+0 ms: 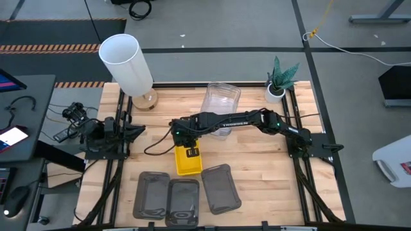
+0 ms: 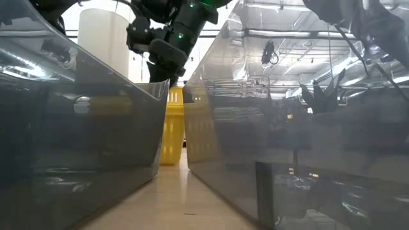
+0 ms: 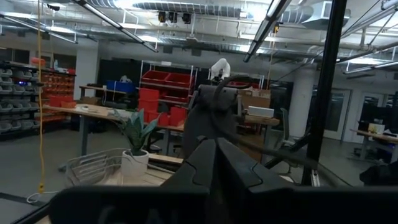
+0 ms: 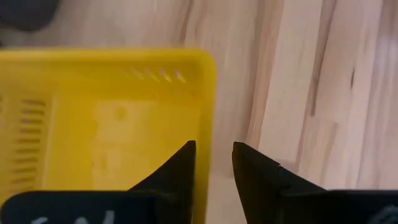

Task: Stack baskets by color
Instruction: Stack the yellow bin on top of the yellow bin

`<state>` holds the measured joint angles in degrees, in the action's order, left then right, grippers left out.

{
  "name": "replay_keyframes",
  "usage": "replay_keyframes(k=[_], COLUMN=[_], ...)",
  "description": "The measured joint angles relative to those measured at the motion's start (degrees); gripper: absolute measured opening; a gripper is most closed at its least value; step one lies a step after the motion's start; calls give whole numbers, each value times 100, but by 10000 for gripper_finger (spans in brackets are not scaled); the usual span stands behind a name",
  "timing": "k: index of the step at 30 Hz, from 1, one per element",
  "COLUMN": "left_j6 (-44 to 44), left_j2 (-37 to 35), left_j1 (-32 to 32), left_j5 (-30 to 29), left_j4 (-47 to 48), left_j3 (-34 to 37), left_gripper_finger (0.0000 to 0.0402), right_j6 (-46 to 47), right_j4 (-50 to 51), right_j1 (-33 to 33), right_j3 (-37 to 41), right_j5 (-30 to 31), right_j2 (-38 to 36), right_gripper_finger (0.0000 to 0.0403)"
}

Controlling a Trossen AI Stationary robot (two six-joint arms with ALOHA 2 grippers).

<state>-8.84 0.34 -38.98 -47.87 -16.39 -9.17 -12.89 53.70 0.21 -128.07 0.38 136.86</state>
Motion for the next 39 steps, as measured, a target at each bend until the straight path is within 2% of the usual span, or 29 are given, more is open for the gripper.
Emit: replay_keyframes(k=[7, 13, 25, 32, 39], left_j6=[2, 4, 4, 7, 20], left_j2=[0, 0, 0, 0, 0], left_j1=[0, 0, 0, 2, 0], left_j5=[-14, -17, -17, -16, -14], left_j4=[38, 40, 42, 44, 44], left_j3=[0, 0, 0, 0, 0], left_gripper_finger=[10, 18, 9, 22, 17], right_j6=[-185, -514, -983, -1259, -1243], right_j4=[41, 154, 149, 51, 18], right_j1=[87, 144, 94, -6, -74], right_j3=[-76, -294, -293, -90, -59], right_j5=[-4, -187, -819, -1246, -1272], right_j2=[-2, -6, -9, -11, -13], right_gripper_finger=[55, 10, 9, 12, 13])
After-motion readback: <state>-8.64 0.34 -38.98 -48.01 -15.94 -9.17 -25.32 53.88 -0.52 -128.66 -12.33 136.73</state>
